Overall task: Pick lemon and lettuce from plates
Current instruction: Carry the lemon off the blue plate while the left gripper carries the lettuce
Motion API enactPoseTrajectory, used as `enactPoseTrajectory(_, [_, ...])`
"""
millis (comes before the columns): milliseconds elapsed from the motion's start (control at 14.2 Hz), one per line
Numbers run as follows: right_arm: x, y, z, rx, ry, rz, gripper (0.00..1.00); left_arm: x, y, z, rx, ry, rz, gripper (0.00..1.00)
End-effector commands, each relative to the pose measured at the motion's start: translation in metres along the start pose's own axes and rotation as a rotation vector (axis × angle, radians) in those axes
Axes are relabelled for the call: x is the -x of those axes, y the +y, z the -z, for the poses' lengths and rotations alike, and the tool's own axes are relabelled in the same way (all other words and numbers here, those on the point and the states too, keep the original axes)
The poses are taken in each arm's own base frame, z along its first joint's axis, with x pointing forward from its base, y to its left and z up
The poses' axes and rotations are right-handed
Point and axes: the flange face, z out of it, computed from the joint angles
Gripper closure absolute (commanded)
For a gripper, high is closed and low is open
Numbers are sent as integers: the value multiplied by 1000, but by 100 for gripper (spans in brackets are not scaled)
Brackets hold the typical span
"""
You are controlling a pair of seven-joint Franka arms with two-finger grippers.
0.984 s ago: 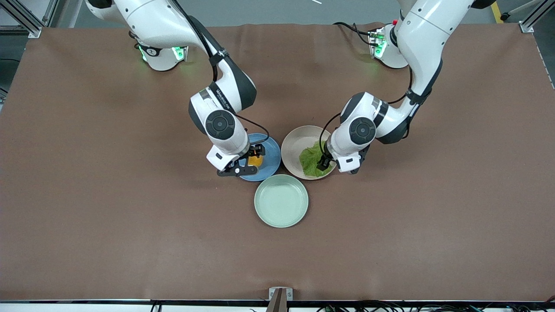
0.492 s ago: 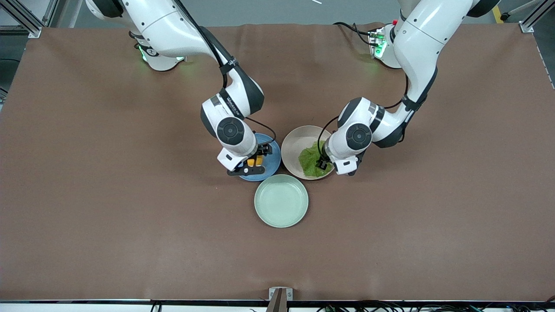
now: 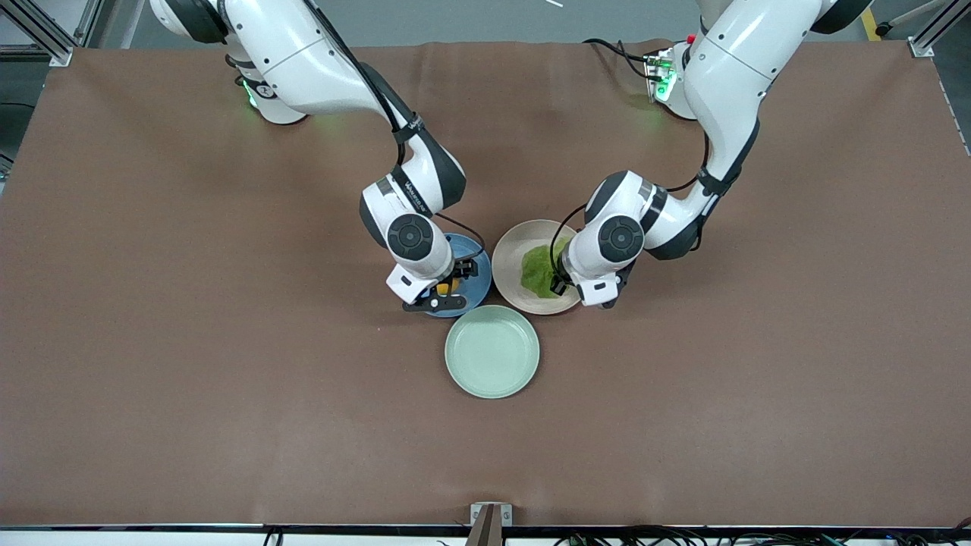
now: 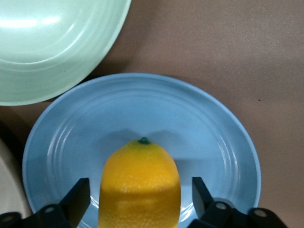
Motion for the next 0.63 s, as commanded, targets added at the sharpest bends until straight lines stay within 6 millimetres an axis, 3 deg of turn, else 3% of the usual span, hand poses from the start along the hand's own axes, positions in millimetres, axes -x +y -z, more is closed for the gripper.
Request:
enactPoseTrajectory(0, [1,0,3,-17,-10,-17,56,6,2,52,61,35,-23,100])
enactPoseTrajectory(141, [4,-2,4,-16,-12,-15,70,3,-1,92,71,56,-38,100])
enactPoseTrajectory(211, [4,-3,4,-15,-13,-13,75,-9,0,114,64,62,-52,100])
enactPoseTrajectory(352, [7,-2,11,-5,-31,-9,80,-50,3,142,47,63,-48,100])
enactPoseTrajectory(422, [7,0,25,-1,-39,-9,80,-71,4,152,57,66,-60,100])
enactPoseTrajectory(562, [9,16,79,5,-51,-23,80,-118,1,169,69,121,-123,100])
